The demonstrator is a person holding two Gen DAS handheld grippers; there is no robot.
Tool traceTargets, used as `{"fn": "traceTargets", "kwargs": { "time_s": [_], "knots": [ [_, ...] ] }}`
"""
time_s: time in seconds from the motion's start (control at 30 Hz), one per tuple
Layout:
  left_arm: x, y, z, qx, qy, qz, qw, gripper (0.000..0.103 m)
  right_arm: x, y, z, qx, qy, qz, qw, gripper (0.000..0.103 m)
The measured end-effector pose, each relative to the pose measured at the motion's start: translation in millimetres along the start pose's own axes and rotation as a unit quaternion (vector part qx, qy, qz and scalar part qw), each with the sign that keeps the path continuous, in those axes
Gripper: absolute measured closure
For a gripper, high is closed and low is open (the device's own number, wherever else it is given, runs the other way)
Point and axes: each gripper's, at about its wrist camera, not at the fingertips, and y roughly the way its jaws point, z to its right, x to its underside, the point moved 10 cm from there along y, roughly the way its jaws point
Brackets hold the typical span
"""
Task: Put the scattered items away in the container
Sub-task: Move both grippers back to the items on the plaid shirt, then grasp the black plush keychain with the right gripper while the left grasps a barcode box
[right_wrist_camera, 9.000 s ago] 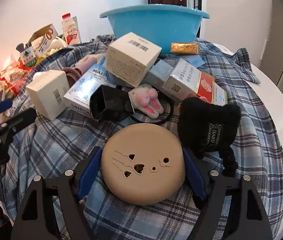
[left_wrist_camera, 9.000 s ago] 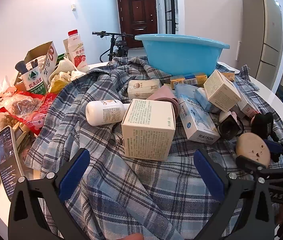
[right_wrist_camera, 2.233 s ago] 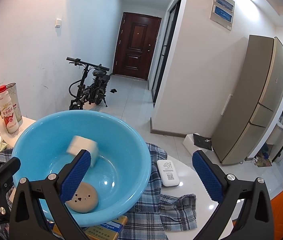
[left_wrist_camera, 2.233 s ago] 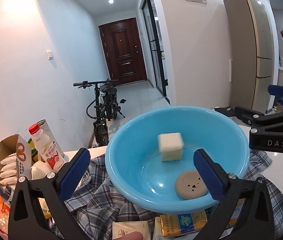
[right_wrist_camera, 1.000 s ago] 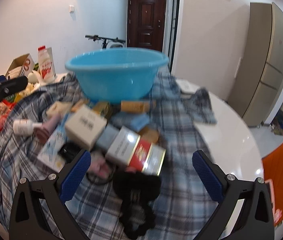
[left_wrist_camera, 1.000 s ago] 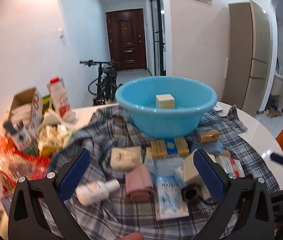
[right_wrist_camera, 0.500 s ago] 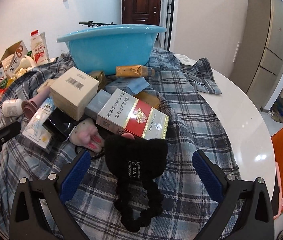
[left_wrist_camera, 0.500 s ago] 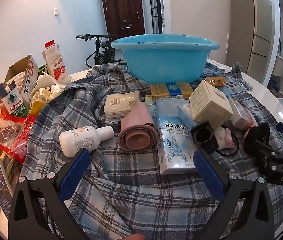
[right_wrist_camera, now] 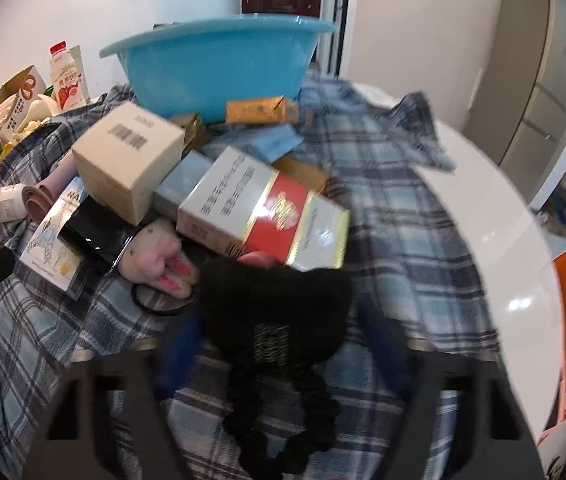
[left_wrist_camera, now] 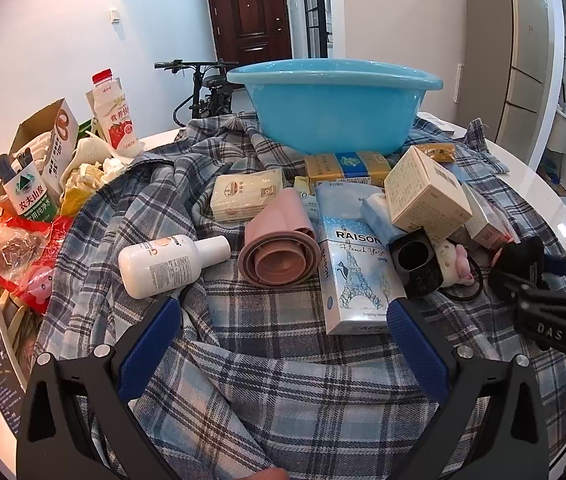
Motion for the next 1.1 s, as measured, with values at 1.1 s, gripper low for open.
{"fn": "traceTargets", "kwargs": {
  "time_s": [1.1],
  "knots": [
    [-66, 36, 102, 0.028, 0.100, 0.006, 0.9946, 0.000, -6, -45, 49, 0.006, 0.051, 0.062, 0.997, 0.046]
  ]
}}
